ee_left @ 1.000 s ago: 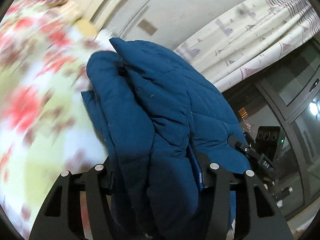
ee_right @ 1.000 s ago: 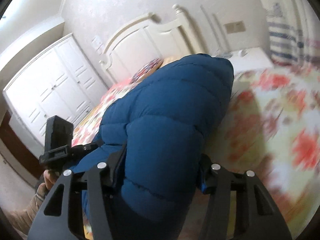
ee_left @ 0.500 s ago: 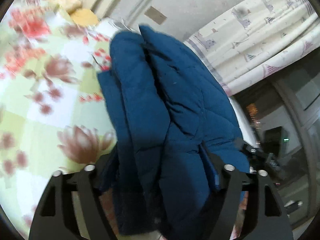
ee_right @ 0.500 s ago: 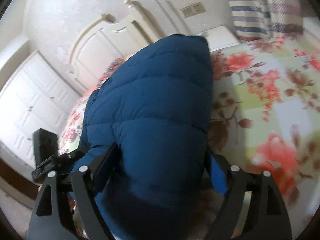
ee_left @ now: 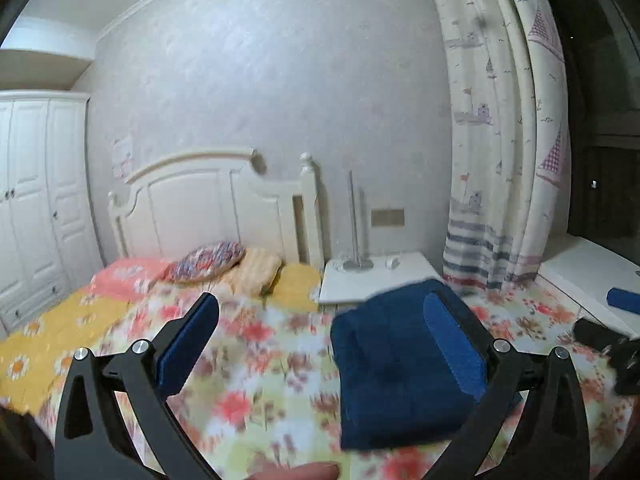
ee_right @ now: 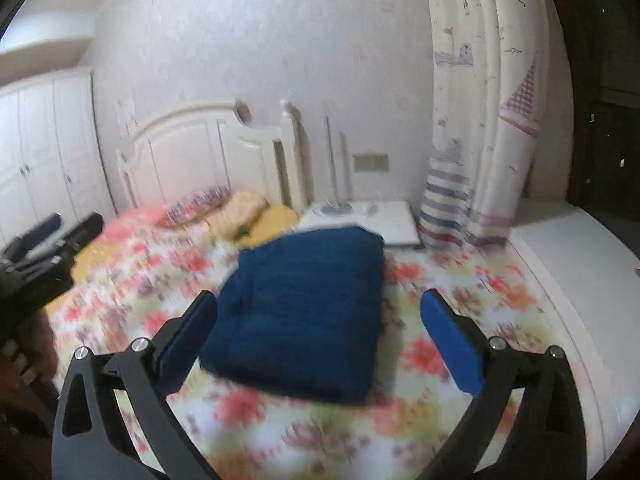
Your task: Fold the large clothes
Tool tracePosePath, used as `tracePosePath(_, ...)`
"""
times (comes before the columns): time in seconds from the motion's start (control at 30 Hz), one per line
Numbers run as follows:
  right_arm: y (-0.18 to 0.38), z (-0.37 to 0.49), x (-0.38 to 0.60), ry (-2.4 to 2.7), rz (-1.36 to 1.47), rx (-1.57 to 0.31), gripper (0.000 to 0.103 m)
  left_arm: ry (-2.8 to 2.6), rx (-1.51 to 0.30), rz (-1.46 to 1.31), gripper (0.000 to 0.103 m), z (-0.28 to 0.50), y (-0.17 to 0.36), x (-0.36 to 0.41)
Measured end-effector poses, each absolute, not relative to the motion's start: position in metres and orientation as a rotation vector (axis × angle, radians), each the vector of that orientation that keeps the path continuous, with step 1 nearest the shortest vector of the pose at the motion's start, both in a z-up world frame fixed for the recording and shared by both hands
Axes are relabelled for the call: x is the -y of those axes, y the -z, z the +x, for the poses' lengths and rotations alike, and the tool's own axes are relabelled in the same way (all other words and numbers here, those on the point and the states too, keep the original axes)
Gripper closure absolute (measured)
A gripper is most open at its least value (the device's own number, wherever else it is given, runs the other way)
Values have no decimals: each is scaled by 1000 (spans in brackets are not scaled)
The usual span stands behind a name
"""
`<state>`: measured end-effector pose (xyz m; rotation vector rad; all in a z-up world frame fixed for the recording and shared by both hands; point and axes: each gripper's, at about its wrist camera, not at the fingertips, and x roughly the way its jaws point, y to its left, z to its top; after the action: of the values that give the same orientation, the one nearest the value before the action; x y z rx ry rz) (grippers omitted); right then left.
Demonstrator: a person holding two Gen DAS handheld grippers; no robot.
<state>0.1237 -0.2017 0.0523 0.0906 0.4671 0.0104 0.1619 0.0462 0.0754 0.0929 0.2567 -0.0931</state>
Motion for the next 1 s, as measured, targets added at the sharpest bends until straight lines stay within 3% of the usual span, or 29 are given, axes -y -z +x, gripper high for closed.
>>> tracePosePath(0.2, -23, 94, 183, 13, 76, -535, 3, 140, -372, 89, 4, 136, -39, -25)
tracePosePath(0.53, 11, 86, 158, 42, -3, -597, 3, 166, -407, 83, 4, 125, -18, -25)
tracePosePath(1.0, 7, 84, 154, 38, 1, -579, 3, 182, -411, 90, 4, 123, -14, -19)
